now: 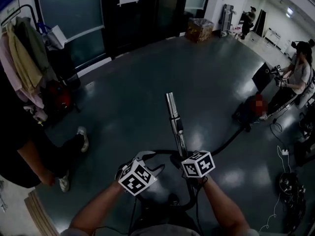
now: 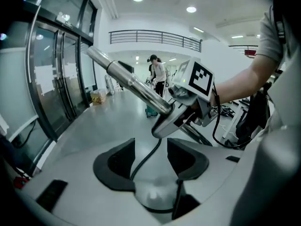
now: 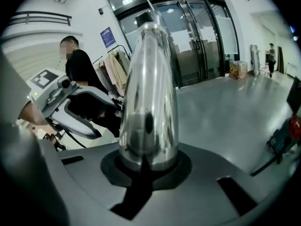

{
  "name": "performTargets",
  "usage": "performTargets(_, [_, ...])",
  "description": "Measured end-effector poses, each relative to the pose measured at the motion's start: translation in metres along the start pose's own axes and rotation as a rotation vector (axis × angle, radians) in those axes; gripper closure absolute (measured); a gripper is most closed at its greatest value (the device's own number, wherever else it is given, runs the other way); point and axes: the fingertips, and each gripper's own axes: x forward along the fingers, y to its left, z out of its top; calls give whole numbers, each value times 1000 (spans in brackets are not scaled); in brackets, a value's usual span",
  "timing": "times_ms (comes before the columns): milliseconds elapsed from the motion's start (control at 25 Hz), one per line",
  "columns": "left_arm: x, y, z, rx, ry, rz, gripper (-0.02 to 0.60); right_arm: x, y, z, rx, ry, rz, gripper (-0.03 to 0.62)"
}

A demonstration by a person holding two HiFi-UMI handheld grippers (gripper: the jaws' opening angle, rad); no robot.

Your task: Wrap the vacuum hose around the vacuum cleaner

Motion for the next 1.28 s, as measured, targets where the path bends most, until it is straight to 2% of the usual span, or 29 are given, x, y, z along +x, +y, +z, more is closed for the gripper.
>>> performTargets(160, [-26, 0, 50, 136, -74, 26, 357, -24, 11, 10, -123, 53, -62, 553])
performTargets(320, [-39, -6, 80, 236, -96, 63, 357, -39, 12, 16, -247, 112, -98, 553])
performTargets(520, [-41, -9, 100, 306, -81, 117, 357, -44, -1, 21, -345, 180, -96, 553])
performTargets(640, [-43, 0, 119, 351, -72, 187, 357, -39, -7, 23, -382, 225, -37, 553])
performTargets(800, [-42, 29, 156, 482, -21, 329, 357, -32, -26, 37, -487, 282, 4, 553])
performTargets(880, [-37, 38, 169, 549, 27, 355, 357, -30, -36, 45, -552, 315, 14, 552])
performTargets(1040, [-14, 45, 180, 625, 165, 298, 357, -23, -47, 49, -667, 360, 103, 553])
performTargets(1280, [23, 48, 149, 654, 483, 79, 357, -22, -68, 47, -838, 447, 154, 551])
